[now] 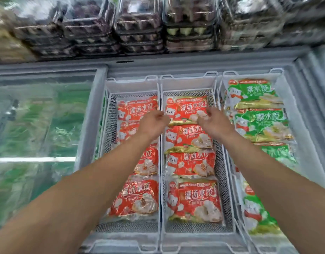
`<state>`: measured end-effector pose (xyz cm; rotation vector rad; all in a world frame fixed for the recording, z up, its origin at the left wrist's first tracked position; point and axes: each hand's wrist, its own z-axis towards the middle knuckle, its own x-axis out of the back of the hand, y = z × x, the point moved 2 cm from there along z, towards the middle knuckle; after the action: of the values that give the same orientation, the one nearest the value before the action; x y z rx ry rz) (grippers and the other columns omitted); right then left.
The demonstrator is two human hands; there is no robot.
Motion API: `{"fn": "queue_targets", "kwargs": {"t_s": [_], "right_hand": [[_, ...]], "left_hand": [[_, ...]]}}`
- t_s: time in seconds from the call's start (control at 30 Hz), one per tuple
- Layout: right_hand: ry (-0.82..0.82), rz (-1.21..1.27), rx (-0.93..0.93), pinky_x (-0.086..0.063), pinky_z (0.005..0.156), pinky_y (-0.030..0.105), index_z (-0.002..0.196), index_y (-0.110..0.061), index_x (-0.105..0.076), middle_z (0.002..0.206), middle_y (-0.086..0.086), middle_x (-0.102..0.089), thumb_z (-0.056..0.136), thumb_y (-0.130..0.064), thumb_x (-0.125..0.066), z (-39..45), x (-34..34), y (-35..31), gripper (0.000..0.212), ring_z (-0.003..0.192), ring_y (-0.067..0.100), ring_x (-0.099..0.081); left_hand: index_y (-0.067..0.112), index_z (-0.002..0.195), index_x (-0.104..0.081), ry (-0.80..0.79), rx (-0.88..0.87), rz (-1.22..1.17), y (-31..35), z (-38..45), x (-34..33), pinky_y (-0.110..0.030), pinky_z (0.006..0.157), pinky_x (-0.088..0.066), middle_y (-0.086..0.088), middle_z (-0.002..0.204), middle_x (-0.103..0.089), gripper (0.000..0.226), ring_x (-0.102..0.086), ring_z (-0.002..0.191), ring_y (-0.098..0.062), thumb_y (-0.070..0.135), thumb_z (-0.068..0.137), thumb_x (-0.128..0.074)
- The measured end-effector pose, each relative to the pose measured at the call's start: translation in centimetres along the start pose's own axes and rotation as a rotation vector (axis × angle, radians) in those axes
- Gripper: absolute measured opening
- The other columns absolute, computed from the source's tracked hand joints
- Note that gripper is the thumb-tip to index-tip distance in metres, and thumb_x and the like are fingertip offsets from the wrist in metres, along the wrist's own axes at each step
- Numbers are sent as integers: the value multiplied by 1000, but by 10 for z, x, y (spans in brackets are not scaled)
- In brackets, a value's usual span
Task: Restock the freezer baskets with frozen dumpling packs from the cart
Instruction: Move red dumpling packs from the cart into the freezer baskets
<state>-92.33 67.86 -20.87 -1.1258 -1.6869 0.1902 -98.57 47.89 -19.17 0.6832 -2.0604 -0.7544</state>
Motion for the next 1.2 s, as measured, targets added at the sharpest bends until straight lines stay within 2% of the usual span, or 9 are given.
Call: {"fn": "queue_targets", "kwargs": {"t_s": [0.13, 0.33, 0.5, 0.57, 0.63, 0.7, 0.77, 1.1, 1.2], "right_hand": [[49, -71, 49, -45, 98, 36, 140, -12, -47, 139, 12, -56, 90, -35, -63, -72, -5, -14, 58, 122, 32, -56], [163, -140, 88, -39, 97, 28, 148, -11, -43, 149, 9, -48, 93, -33, -63, -198, -21, -39, 63, 131, 28, -50], [244, -229, 81, -42, 98, 32, 146, -8, -44, 146, 12, -51, 94, -32, -62, -293, -51, -45, 59, 129, 30, -50], [277, -228, 70, -43, 96, 33, 141, -6, -49, 141, 14, -55, 94, -30, -61, -328, -67, -44, 54, 125, 31, -53], [290, -210, 41, -44, 91, 33, 138, -5, -52, 134, 16, -59, 93, -29, -62, -357, -80, -40, 52, 119, 32, -56], [285, -209, 14, -45, 86, 34, 138, -6, -51, 128, 16, -62, 92, -31, -63, -387, -93, -32, 54, 113, 32, -58], [286, -205, -6, -46, 83, 36, 134, -6, -53, 125, 15, -62, 92, -32, -63, -414, -105, -21, 50, 108, 32, -59], [284, -137, -138, -39, 104, 36, 144, -10, -47, 146, 9, -48, 92, -31, -61, -519, -124, 72, 57, 131, 28, -48], [324, -106, -193, -40, 104, 36, 142, -11, -49, 142, 9, -52, 90, -31, -62, -557, -119, 117, 58, 127, 27, -52]], "left_hand": [[11, 143, -51, -13, -108, 26, -11, -61, 13, -36, 111, -40, -6, 142, -57, 51, -54, 129, -23, 32, 97, -61], [16, 141, -56, -36, -259, 16, -51, -151, 48, -29, 107, -41, 1, 139, -60, 53, -56, 126, -16, 36, 93, -66], [19, 138, -59, -33, -353, 9, -90, -217, 71, -35, 105, -46, 2, 135, -61, 52, -58, 121, -17, 36, 90, -67], [19, 135, -62, -59, -389, 8, -102, -248, 75, -32, 101, -47, 1, 134, -61, 47, -59, 117, -16, 34, 90, -67], [19, 133, -63, -77, -416, 26, -112, -272, 77, -36, 103, -48, 0, 134, -62, 47, -60, 118, -18, 36, 90, -67], [18, 134, -62, -107, -418, 21, -123, -295, 77, -42, 103, -48, -1, 132, -64, 49, -61, 118, -21, 38, 90, -67], [18, 136, -60, -133, -423, 37, -134, -317, 74, -39, 102, -49, 2, 131, -65, 52, -61, 118, -18, 40, 89, -67], [14, 143, -52, -247, -462, 182, -160, -399, 0, -38, 109, -43, -3, 142, -58, 54, -55, 127, -21, 31, 94, -65], [15, 142, -53, -273, -489, 252, -159, -428, -44, -32, 108, -41, -3, 141, -59, 53, -56, 127, -19, 30, 93, -64]]}}
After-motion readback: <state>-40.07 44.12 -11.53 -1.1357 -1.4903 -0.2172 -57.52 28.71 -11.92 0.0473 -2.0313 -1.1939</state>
